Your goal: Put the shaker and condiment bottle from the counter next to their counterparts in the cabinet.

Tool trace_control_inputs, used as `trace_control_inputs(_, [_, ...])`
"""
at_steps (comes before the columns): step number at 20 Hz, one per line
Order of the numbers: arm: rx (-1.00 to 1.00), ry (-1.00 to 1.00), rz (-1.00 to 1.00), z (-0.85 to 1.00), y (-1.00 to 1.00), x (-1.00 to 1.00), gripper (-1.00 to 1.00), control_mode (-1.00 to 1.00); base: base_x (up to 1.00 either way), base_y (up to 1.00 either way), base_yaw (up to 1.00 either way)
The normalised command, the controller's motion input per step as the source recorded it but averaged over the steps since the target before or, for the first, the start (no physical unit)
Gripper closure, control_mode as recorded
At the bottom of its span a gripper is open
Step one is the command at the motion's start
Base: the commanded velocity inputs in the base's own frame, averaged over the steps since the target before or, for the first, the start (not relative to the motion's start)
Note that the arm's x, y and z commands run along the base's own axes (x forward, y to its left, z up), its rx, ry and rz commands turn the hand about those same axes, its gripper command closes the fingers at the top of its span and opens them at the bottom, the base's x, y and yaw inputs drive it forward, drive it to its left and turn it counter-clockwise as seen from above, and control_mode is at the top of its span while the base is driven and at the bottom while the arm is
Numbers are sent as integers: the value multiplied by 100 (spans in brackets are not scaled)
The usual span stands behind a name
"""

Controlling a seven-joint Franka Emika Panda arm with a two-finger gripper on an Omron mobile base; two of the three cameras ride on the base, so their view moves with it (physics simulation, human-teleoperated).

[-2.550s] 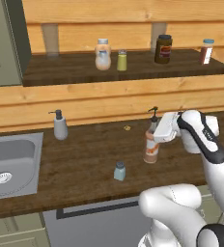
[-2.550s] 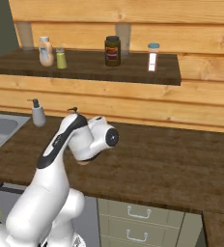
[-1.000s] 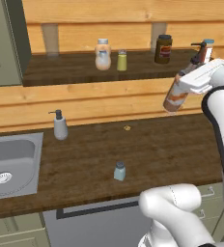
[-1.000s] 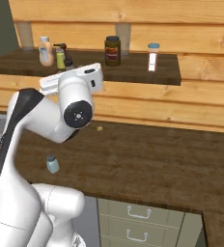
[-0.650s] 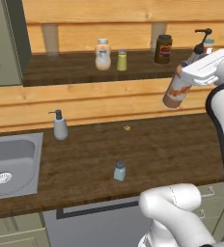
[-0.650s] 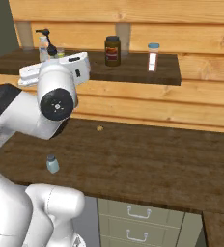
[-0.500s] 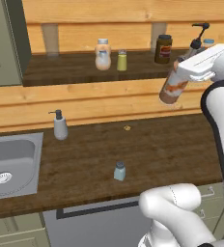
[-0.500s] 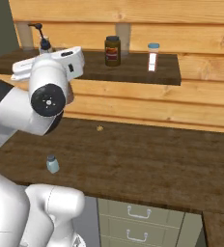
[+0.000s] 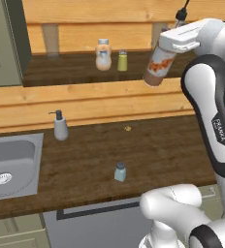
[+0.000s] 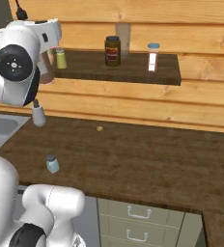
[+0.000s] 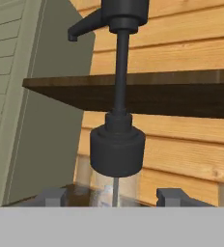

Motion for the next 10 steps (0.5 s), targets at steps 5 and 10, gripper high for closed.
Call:
trace_control_inputs(5, [2,7,2,6,83,0,100,-100,0,0,0])
trace_control_inputs(10, [2,8,8,0,61,1,100,-100,0,0,0])
